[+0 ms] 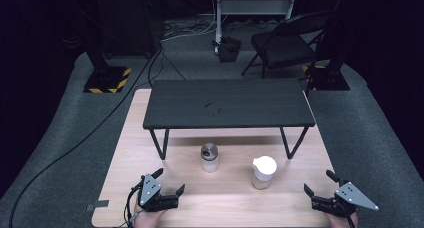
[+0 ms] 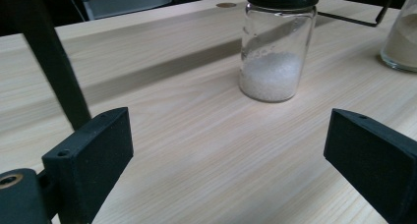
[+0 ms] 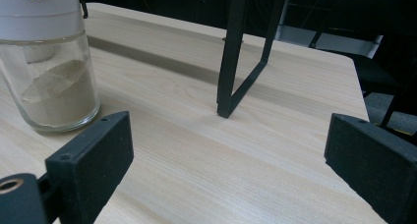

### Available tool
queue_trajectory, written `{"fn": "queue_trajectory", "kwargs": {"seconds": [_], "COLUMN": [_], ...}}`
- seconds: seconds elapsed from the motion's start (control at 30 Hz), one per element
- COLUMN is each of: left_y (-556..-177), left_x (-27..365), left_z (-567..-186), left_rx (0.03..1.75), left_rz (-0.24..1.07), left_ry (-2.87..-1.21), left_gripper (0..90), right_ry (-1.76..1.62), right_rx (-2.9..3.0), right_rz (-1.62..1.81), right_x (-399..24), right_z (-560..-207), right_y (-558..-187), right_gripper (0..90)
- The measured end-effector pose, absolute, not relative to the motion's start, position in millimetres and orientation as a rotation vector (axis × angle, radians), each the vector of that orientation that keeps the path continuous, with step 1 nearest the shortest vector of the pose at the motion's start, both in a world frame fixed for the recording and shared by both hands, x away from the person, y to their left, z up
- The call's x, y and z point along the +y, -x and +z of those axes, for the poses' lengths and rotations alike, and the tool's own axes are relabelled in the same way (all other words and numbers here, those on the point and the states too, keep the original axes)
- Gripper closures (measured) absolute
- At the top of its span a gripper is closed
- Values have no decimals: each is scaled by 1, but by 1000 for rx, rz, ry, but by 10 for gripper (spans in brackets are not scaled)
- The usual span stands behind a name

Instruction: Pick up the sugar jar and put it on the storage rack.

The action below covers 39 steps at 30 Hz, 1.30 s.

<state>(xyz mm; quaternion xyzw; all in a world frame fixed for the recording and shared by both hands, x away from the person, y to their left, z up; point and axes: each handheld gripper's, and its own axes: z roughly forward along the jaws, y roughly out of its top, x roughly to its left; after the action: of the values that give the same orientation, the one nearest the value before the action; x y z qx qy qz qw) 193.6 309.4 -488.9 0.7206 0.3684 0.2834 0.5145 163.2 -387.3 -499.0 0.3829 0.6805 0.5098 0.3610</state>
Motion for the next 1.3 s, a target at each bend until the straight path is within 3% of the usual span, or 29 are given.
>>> {"fn": "queue_trajectory", "kwargs": {"seconds": [1.3], "left_y": [-258], "left_x": [238], "left_z": [-468], "left_rx": [842], "left_rz": [607], "left_ry": [-1820], "left_gripper": [69], "right_ry": [-984], "right_rx": [1755], "right_rz": [1322], "right_x": [-388], "right_z": [-499], "right_y": [-164], "right_gripper": [36]}}
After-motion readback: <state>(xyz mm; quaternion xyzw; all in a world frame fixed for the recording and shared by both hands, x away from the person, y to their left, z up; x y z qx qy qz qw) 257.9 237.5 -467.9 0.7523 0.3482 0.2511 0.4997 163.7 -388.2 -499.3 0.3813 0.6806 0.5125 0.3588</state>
